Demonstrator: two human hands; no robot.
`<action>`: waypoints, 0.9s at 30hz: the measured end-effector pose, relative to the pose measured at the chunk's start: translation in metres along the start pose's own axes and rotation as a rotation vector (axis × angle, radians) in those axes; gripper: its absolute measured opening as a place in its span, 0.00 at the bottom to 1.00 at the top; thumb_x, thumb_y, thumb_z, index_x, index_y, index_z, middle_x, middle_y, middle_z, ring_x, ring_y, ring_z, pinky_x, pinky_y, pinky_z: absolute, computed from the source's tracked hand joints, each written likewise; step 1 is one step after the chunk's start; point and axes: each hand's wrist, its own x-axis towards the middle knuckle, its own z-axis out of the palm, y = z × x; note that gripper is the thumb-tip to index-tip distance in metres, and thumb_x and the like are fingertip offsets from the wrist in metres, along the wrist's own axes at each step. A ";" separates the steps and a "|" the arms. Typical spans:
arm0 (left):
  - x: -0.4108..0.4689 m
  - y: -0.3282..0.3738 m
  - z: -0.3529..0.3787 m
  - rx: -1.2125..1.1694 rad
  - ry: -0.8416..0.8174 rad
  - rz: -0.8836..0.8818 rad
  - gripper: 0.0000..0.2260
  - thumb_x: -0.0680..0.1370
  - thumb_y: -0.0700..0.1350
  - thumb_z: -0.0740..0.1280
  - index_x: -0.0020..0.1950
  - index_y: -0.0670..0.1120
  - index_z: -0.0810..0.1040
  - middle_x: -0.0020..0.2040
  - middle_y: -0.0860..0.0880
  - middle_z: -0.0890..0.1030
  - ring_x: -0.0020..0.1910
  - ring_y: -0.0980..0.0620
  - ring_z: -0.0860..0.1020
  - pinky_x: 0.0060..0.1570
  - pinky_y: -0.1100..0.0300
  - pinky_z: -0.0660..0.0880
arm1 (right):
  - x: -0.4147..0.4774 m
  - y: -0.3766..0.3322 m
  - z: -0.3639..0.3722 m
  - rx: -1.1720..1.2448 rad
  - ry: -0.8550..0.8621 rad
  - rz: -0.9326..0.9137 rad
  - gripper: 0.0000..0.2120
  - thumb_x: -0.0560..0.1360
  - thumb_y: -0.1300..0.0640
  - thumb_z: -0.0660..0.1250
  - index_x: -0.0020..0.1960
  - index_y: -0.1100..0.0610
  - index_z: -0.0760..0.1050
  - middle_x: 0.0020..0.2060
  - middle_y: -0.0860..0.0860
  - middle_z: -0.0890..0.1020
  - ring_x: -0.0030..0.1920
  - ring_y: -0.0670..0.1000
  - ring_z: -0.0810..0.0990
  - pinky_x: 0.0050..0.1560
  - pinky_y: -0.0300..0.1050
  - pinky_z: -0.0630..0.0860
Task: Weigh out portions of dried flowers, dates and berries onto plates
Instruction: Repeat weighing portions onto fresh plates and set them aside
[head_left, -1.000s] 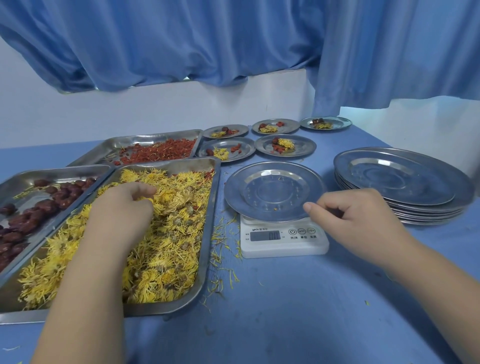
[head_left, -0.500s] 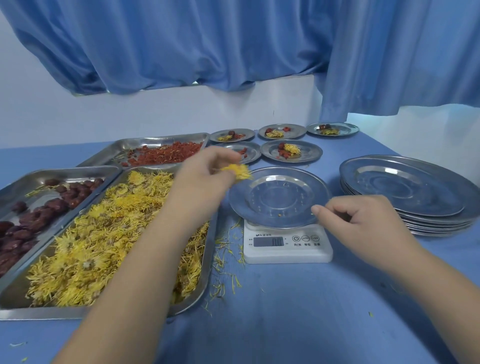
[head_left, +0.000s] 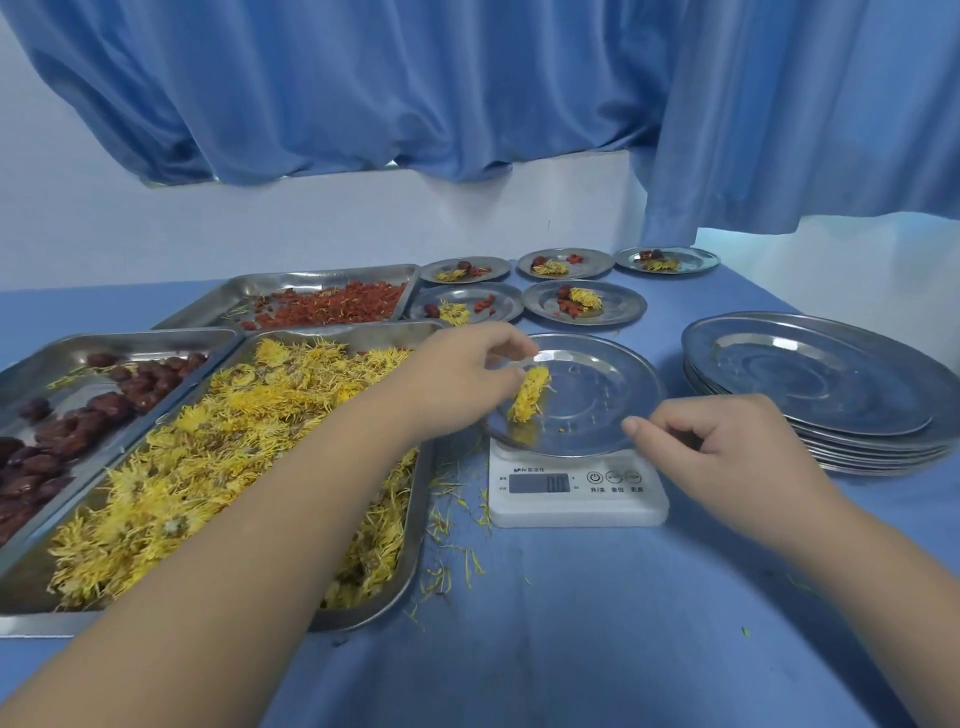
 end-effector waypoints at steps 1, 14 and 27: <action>-0.006 -0.003 -0.004 -0.011 0.001 0.000 0.09 0.79 0.49 0.65 0.57 0.59 0.78 0.57 0.63 0.78 0.60 0.61 0.75 0.58 0.60 0.71 | 0.000 -0.003 0.001 -0.008 -0.001 -0.014 0.22 0.75 0.49 0.66 0.27 0.58 0.67 0.21 0.52 0.67 0.24 0.47 0.63 0.27 0.37 0.61; -0.061 -0.057 -0.077 0.039 0.225 -0.088 0.08 0.79 0.47 0.65 0.53 0.61 0.79 0.48 0.61 0.82 0.40 0.69 0.78 0.38 0.70 0.70 | 0.020 -0.080 0.044 0.004 -0.022 -0.220 0.21 0.75 0.50 0.64 0.27 0.57 0.66 0.22 0.50 0.67 0.27 0.50 0.66 0.28 0.41 0.63; -0.092 -0.191 -0.212 0.477 0.291 -0.533 0.08 0.80 0.47 0.64 0.53 0.50 0.81 0.52 0.43 0.83 0.46 0.45 0.77 0.49 0.53 0.72 | 0.011 -0.091 0.070 -0.156 -0.001 -0.351 0.20 0.76 0.46 0.57 0.28 0.54 0.67 0.23 0.46 0.68 0.26 0.49 0.69 0.27 0.48 0.72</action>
